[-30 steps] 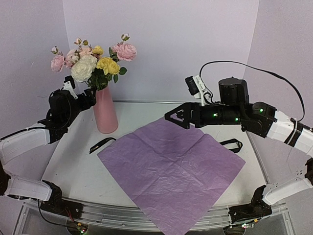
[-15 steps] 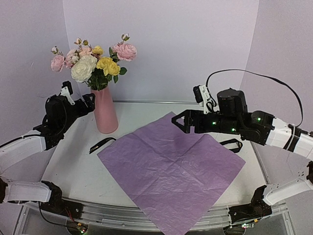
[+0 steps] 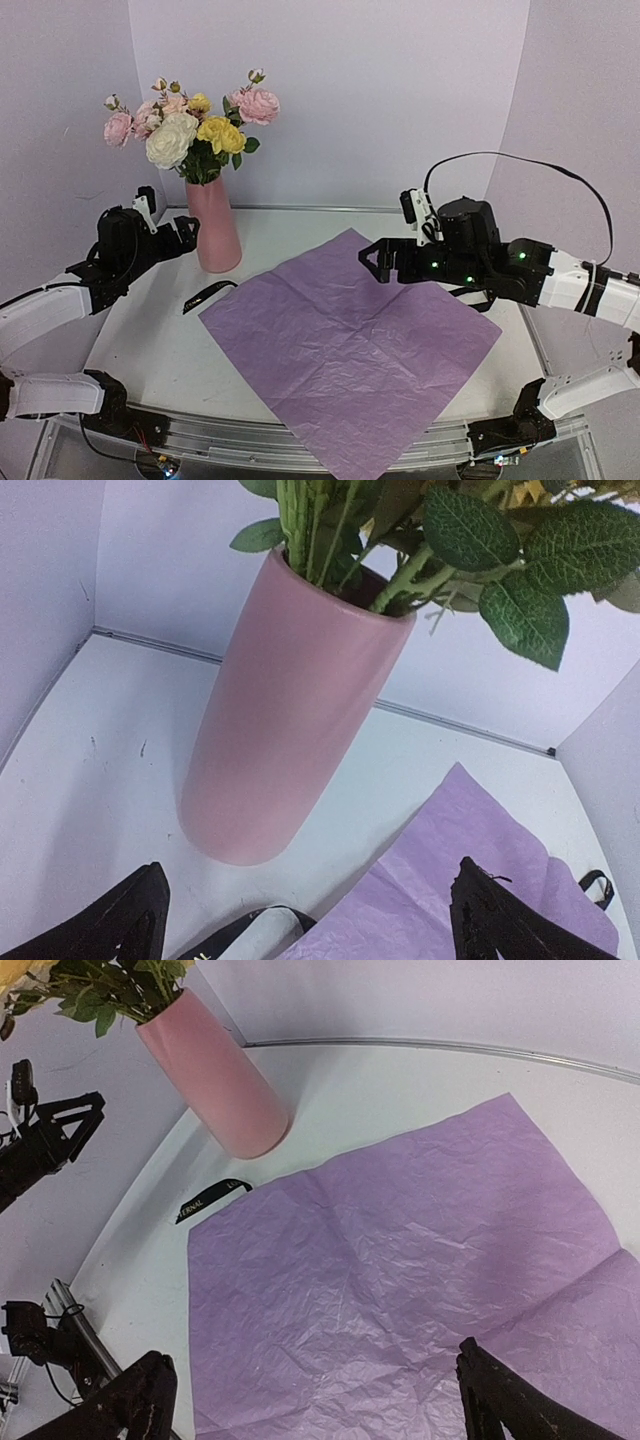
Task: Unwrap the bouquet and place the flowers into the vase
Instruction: Insert the fake flower into the vase, then reset both arms
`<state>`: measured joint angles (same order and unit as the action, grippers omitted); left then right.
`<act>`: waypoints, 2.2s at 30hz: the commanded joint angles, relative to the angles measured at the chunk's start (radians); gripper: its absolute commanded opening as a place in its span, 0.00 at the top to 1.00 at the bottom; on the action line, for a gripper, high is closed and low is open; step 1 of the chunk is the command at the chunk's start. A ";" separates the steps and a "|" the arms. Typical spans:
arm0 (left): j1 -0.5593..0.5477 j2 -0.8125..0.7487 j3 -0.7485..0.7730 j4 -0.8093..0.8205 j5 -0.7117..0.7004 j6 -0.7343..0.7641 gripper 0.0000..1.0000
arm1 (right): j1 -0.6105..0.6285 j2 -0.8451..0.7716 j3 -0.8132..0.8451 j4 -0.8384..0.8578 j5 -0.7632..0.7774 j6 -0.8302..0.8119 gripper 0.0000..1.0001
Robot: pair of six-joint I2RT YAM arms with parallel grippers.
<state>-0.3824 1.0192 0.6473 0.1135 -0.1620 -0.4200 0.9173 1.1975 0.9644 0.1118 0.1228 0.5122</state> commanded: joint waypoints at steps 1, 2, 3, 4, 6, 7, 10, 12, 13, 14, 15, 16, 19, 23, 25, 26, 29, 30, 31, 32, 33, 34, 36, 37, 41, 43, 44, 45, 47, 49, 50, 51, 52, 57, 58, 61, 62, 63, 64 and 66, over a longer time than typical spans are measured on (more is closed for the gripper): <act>0.004 -0.036 -0.019 -0.014 0.091 0.040 0.00 | 0.004 -0.036 -0.041 0.037 0.099 -0.029 0.02; 0.004 -0.037 -0.021 -0.020 0.100 0.055 0.01 | 0.004 -0.036 -0.056 0.040 0.106 -0.072 0.02; 0.004 -0.037 -0.021 -0.026 0.103 0.074 0.00 | 0.005 -0.033 -0.073 0.041 0.122 -0.112 0.02; 0.004 -0.037 -0.020 -0.032 0.099 0.091 0.00 | 0.005 -0.032 -0.088 0.039 0.163 -0.129 0.02; 0.003 -0.036 -0.018 -0.040 0.073 0.111 0.00 | 0.001 -0.044 -0.128 0.045 0.251 -0.162 0.02; 0.003 -0.035 -0.014 -0.045 0.050 0.118 0.00 | -0.008 -0.055 -0.155 0.065 0.276 -0.175 0.02; 0.004 -0.022 -0.004 -0.045 -0.047 0.132 0.01 | -0.104 -0.102 -0.233 0.167 0.229 -0.199 0.02; 0.009 0.001 0.004 -0.044 -0.129 0.164 0.00 | -0.194 -0.123 -0.274 0.215 0.153 -0.183 0.02; 0.026 0.023 0.013 -0.043 -0.147 0.180 0.00 | -0.248 -0.131 -0.290 0.243 0.129 -0.178 0.02; 0.048 0.048 0.024 -0.042 -0.159 0.191 0.00 | -0.303 -0.137 -0.307 0.272 0.110 -0.177 0.02; 0.082 0.074 0.037 -0.037 -0.153 0.193 0.00 | -0.345 -0.135 -0.321 0.292 0.096 -0.184 0.02; 0.122 0.099 0.050 -0.029 -0.141 0.189 0.00 | -0.381 -0.129 -0.332 0.307 0.079 -0.200 0.02; 0.251 0.167 0.054 0.037 -0.095 0.162 0.00 | -0.469 -0.108 -0.350 0.356 0.053 -0.293 0.02; 0.320 0.255 0.026 0.167 -0.077 0.202 0.01 | -0.613 -0.144 -0.436 0.497 0.072 -0.319 0.02; 0.327 0.301 0.023 0.206 -0.091 0.214 0.00 | -0.686 -0.176 -0.504 0.591 0.021 -0.356 0.02; 0.330 0.322 0.011 0.230 -0.095 0.214 0.00 | -0.716 -0.175 -0.512 0.600 -0.003 -0.377 0.02; 0.331 0.364 -0.041 0.357 -0.101 0.212 0.00 | -0.763 -0.167 -0.537 0.624 0.013 -0.449 0.02; 0.331 0.375 -0.069 0.404 -0.103 0.211 0.00 | -0.781 -0.164 -0.549 0.643 -0.003 -0.461 0.03; 0.330 0.390 -0.091 0.451 -0.106 0.209 0.01 | -0.800 -0.160 -0.562 0.663 -0.018 -0.467 0.03; 0.330 0.405 -0.106 0.490 -0.107 0.206 0.01 | -0.815 -0.148 -0.575 0.692 -0.029 -0.474 0.04; 0.330 0.418 -0.121 0.516 -0.105 0.203 0.01 | -0.824 -0.137 -0.587 0.714 -0.037 -0.492 0.05; 0.330 0.436 -0.131 0.547 -0.103 0.200 0.01 | -0.830 -0.123 -0.597 0.745 -0.045 -0.519 0.05; 0.330 0.463 -0.145 0.597 -0.097 0.203 0.00 | -0.842 -0.090 -0.621 0.818 -0.069 -0.554 0.07; 0.330 0.470 -0.145 0.614 -0.090 0.215 0.01 | -0.850 -0.066 -0.633 0.867 -0.092 -0.559 0.07; 0.330 0.502 -0.136 0.673 -0.055 0.260 0.01 | -0.856 0.072 -0.662 1.061 -0.221 -0.610 0.06; 0.330 0.514 -0.126 0.679 -0.025 0.287 0.01 | -0.857 0.148 -0.671 1.145 -0.210 -0.620 0.06; 0.330 0.517 -0.124 0.682 -0.008 0.296 0.00 | -0.858 0.184 -0.680 1.195 -0.179 -0.609 0.06; 0.330 0.517 -0.125 0.682 0.004 0.303 0.01 | -0.860 0.215 -0.686 1.229 -0.150 -0.595 0.06; 0.330 0.511 -0.131 0.689 0.014 0.313 0.01 | -0.860 0.273 -0.699 1.305 -0.124 -0.585 0.06; 0.331 0.502 -0.142 0.695 0.017 0.322 0.01 | -0.860 0.322 -0.700 1.360 -0.120 -0.581 0.06; 0.331 0.496 -0.147 0.695 0.020 0.328 0.01 | -0.860 0.324 -0.694 1.355 -0.109 -0.573 0.06; 0.330 0.490 -0.151 0.695 0.021 0.335 0.01 | -0.860 0.319 -0.696 1.342 -0.088 -0.570 0.06; 0.330 0.484 -0.159 0.695 0.022 0.339 0.00 | -0.860 0.318 -0.698 1.343 -0.077 -0.567 0.06; 0.330 0.457 -0.231 0.715 0.040 0.337 0.00 | -0.860 0.323 -0.688 1.337 -0.031 -0.548 0.02; 0.331 0.469 -0.263 0.743 0.039 0.325 0.00 | -0.860 0.323 -0.688 1.336 -0.030 -0.548 0.02; 0.331 0.506 -0.294 0.842 0.072 0.347 0.01 | -0.860 0.323 -0.687 1.334 -0.033 -0.548 0.02; 0.330 0.519 -0.296 0.867 0.067 0.356 0.01 | -0.859 0.323 -0.687 1.335 -0.033 -0.548 0.02; 0.332 0.537 -0.293 0.875 0.042 0.345 0.01 | -0.860 0.323 -0.687 1.333 -0.032 -0.548 0.02; 0.332 0.562 -0.304 0.903 0.037 0.341 0.01 | -0.860 0.323 -0.686 1.332 -0.032 -0.548 0.02; 0.332 0.614 -0.337 1.021 0.051 0.346 0.01 | -0.860 0.323 -0.686 1.332 -0.033 -0.548 0.02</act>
<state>-0.0557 1.5594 0.3449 0.9008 -0.1246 -0.0950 0.0612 1.5272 0.2623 1.3056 0.0701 -0.0475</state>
